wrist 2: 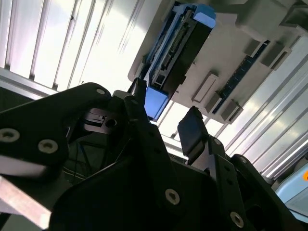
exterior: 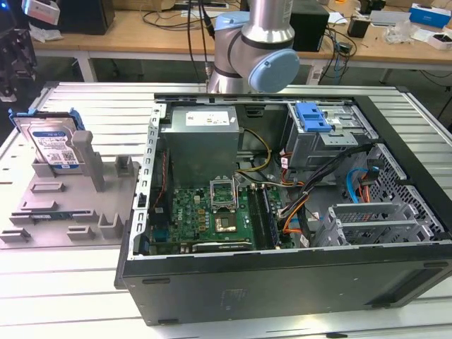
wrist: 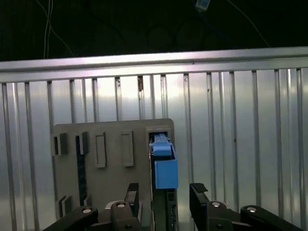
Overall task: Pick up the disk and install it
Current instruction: 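Pick up the disk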
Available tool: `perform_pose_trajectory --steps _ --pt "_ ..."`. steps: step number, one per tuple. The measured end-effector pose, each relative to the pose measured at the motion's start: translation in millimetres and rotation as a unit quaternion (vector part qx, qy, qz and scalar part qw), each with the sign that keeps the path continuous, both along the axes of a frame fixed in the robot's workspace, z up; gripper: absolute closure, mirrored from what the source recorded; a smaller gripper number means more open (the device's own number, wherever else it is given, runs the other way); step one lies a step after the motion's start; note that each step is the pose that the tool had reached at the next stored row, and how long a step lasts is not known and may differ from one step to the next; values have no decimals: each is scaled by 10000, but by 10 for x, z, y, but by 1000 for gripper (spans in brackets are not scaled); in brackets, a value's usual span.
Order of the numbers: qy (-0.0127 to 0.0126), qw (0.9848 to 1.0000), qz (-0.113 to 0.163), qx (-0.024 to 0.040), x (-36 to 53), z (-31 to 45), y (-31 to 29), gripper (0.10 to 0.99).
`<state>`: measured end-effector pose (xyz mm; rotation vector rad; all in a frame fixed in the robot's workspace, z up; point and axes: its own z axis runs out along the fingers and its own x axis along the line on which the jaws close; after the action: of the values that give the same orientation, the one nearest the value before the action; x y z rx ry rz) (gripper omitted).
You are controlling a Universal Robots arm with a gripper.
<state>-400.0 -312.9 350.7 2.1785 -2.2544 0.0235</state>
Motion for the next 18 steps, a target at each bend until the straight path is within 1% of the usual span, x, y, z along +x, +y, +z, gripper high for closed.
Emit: perform_pose_trajectory --steps 5,13,18 --pt "0 9999 154 -1 -40 -43 2 545" --pt "0 9997 253 -1 -43 -95 3 545" --pt "1 9995 309 0 -43 -141 3 545"
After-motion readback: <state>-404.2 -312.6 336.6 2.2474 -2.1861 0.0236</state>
